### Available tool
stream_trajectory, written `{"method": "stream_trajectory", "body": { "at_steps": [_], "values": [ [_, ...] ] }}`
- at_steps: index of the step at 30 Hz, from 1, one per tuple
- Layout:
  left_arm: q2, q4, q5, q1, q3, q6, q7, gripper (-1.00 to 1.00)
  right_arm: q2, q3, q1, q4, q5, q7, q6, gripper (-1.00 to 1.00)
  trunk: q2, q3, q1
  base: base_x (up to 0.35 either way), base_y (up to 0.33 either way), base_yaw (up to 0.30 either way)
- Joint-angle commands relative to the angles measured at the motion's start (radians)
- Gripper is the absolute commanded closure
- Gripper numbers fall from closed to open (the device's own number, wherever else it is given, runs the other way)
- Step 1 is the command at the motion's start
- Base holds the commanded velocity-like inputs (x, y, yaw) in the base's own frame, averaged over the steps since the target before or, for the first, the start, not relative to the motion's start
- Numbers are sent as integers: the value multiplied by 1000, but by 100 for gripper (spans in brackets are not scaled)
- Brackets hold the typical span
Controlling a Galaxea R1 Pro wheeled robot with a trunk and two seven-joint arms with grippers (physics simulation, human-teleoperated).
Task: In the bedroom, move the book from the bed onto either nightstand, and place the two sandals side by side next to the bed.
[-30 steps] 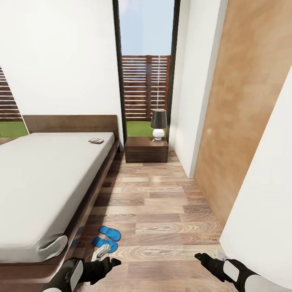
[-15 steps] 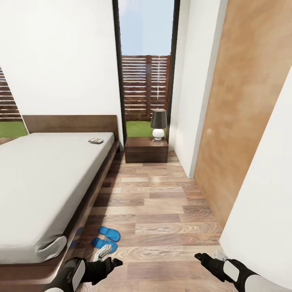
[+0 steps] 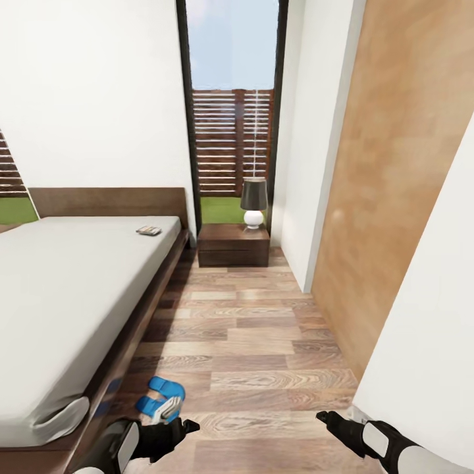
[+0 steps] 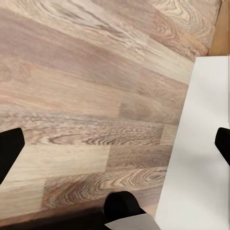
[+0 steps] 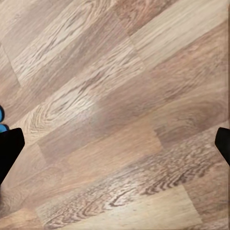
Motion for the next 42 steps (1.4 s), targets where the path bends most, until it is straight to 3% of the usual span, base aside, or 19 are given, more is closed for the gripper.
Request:
{"method": "stream_trajectory", "body": {
  "at_steps": [1, 13, 42],
  "values": [
    [-1, -2, -10, -1, 8, 6, -7, -100, 0, -5, 0, -2, 1, 2, 6, -100, 0, -1, 0, 179, -162, 0],
    [3, -2, -10, -1, 11, 10, -9, -100, -1, -4, 0, -10, 1, 3, 7, -100, 0, -1, 0, 188, -124, 0],
    [6, -2, -10, -1, 12, 12, -10, -100, -1, -3, 0, -11, 1, 3, 1, -100, 0, -1, 0, 259, 11, 0]
  ]
}}
